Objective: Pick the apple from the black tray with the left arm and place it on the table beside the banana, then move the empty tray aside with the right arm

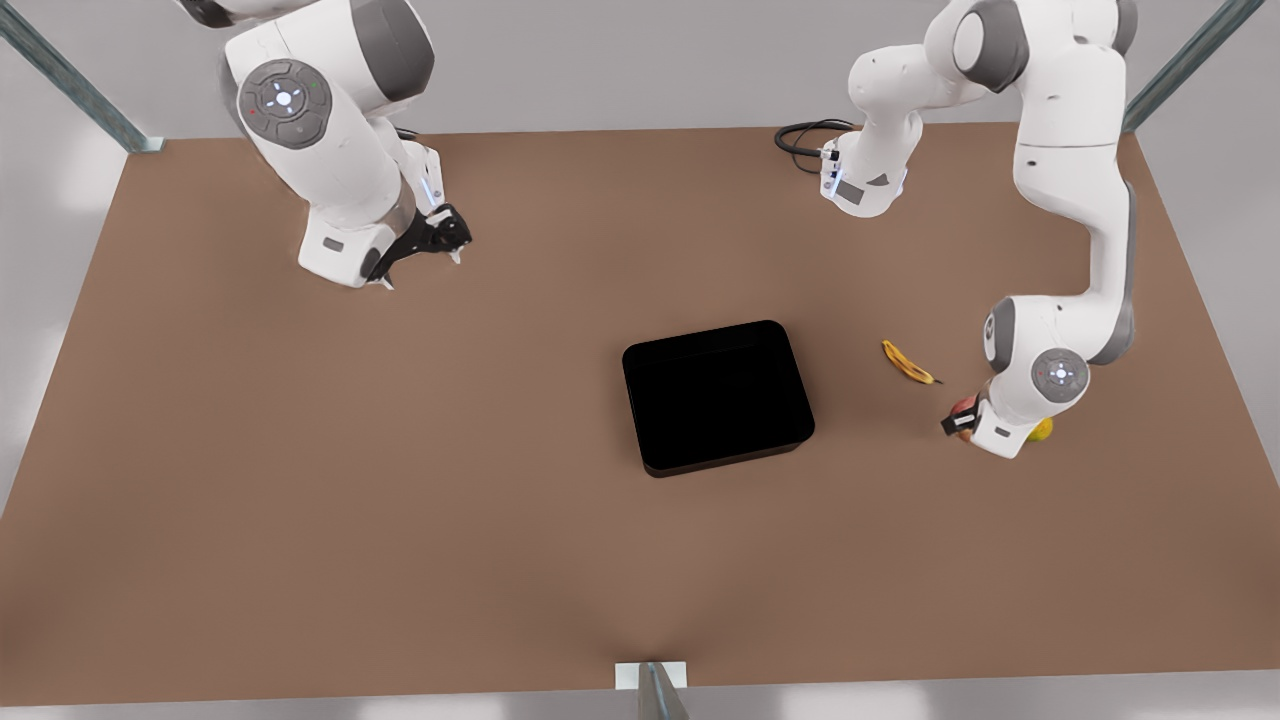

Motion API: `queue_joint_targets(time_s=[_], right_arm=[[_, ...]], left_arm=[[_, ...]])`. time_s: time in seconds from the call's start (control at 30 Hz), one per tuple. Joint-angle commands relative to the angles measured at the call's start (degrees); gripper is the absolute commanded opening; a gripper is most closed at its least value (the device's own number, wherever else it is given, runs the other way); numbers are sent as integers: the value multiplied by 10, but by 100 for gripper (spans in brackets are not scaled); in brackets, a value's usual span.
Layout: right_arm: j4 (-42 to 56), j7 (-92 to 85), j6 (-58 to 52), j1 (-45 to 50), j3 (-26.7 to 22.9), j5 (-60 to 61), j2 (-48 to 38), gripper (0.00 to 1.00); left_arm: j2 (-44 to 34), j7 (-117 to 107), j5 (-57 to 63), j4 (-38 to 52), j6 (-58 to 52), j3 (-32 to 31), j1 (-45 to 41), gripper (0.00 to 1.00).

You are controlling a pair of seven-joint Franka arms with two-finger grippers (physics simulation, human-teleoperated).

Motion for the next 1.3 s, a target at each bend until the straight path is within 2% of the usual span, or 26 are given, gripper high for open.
queue_joint_targets(time_s=[0.0, 0.03, 0.1, 0.17, 0.2, 0.27, 0.37, 0.4, 0.47, 0.53, 0.57, 0.6, 0.67, 0.73, 0.8, 0.87, 0.97, 1.27], right_arm=[[0, 71, 4, -10, 2, -1, 14, 100], [0, 90, 28, -2, 3, 0, 27, 100], [0, 255, 90, 19, 3, 0, 68, 100], [6, 324, 106, 20, 10, 5, 94, 100], [10, 329, 111, 20, 21, 6, 106, 100], [12, 423, 132, 23, 35, 5, 132, 100], [12, 462, 209, 28, 38, 1, 176, 100], [12, 462, 213, 40, 39, -2, 193, 100], [10, 489, 244, 49, 40, -31, 215, 100], [8, 499, 281, 62, 41, -42, 231, 99], [7, 499, 292, 70, 42, -45, 242, 99], [7, 504, 292, 71, 46, -60, 250, 99], [6, 510, 316, 74, 50, -61, 266, 100], [7, 510, 316, 75, 74, -134, 289, 100], [6, 504, 346, 75, 76, -140, 303, 100], [7, 505, 376, 78, 83, -140, 317, 100], [9, 509, 431, 79, 100, -139, 331, 100], [11, 503, 516, 90, 100, -141, 389, 100]], left_arm=[[7, 380, -2, -13, 116, 0, 6, 80], [10, 380, -2, -17, 124, 2, 10, 80], [16, 380, -2, -31, 151, 2, 16, 80], [15, 380, -2, -30, 151, 3, 15, 80], [13, 381, -2, -30, 150, 3, 15, 100], [11, 379, -2, -30, 149, 3, 15, 100], [10, 377, -2, -31, 147, 3, 15, 100], [-12, 373, -2, -31, 128, 3, 15, 100], [-126, 344, -37, -6, -30, -17, 10, 100], [-145, 348, -83, 166, -289, -47, 9, 100], [-146, 342, -117, 239, -386, -57, 9, 100], [-145, 325, -132, 264, -428, -54, 10, 100], [-147, 313, -132, 265, -429, -47, 12, 100], [-146, 296, -136, 294, -424, -66, 8, 100], [-98, 101, -132, 350, -409, -103, 2, 100], [-59, 127, -120, 369, -396, -83, 1, 100], [-49, 96, -120, 374, -384, -77, 12, 100], [-41, 100, -130, 380, -367, -75, 35, 100]])
